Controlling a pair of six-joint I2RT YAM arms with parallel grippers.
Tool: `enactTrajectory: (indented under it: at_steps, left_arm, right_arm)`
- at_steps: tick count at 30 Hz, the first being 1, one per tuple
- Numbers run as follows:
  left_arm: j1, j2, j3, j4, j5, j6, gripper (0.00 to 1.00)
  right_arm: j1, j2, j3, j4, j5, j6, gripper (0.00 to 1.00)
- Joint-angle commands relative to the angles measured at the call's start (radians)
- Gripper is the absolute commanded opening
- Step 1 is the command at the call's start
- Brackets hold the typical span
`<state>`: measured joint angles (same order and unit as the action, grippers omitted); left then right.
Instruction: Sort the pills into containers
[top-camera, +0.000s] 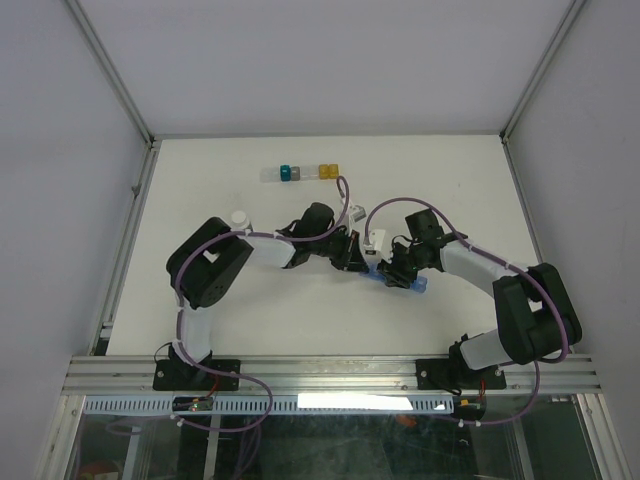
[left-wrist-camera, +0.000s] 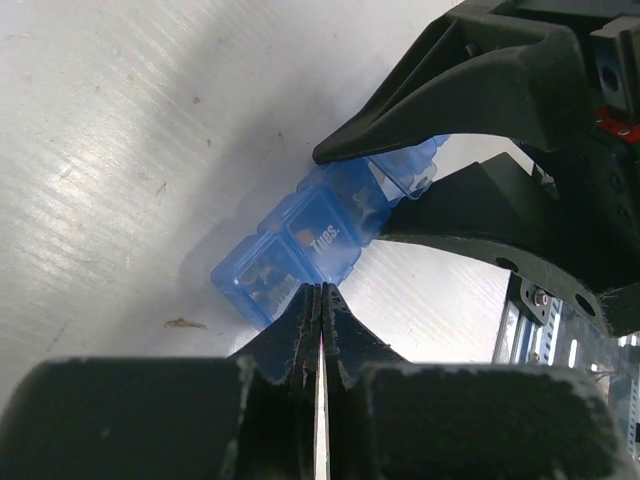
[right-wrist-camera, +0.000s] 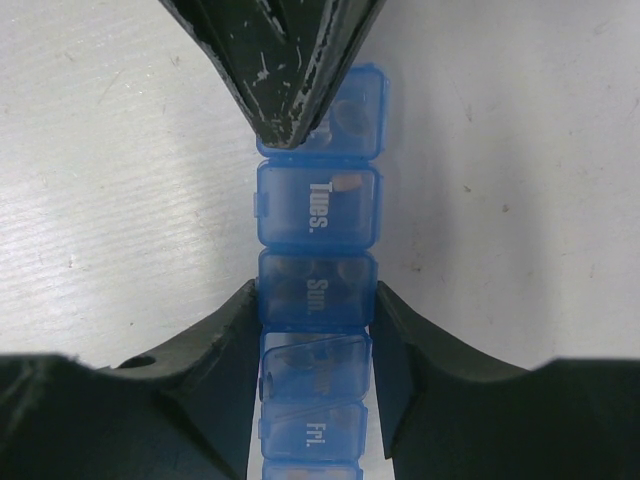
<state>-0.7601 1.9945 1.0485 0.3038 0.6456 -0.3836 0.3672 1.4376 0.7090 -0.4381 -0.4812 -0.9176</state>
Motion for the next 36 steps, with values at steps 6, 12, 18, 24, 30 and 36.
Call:
enactTrajectory:
  at_steps: [6,12,18,24,30,36]
  left_arm:
    - [0.001,-0.197,-0.084,0.09,-0.084,-0.033,0.13]
    - [0.008,-0.203,-0.101,0.13,-0.046,-0.055,0.19]
    - [-0.003,-0.147,-0.053,0.153,-0.007,-0.085,0.18]
    - [-0.036,-0.054,0.032,0.144,0.011,-0.113,0.17]
    - [-0.042,0.052,0.1,0.118,-0.008,-0.121,0.13]
    - [-0.044,0.089,0.116,0.101,-0.007,-0.119,0.12]
  right_arm:
    - [0.0,-0.01,0.022,0.004,-0.012,0.043,0.52]
    - [-0.032,-0.059,0.032,-0.006,-0.083,0.084,0.75]
    - [-0.09,-0.16,0.034,-0.076,-0.184,0.037,0.79]
    - [-0.21,-0.228,0.063,-0.188,-0.322,-0.004,0.71]
    - [-0.234,-0.181,0.095,-0.195,-0.268,0.062,0.18]
    - [-0.227,-0.169,0.102,-0.2,-0.267,0.071,0.0]
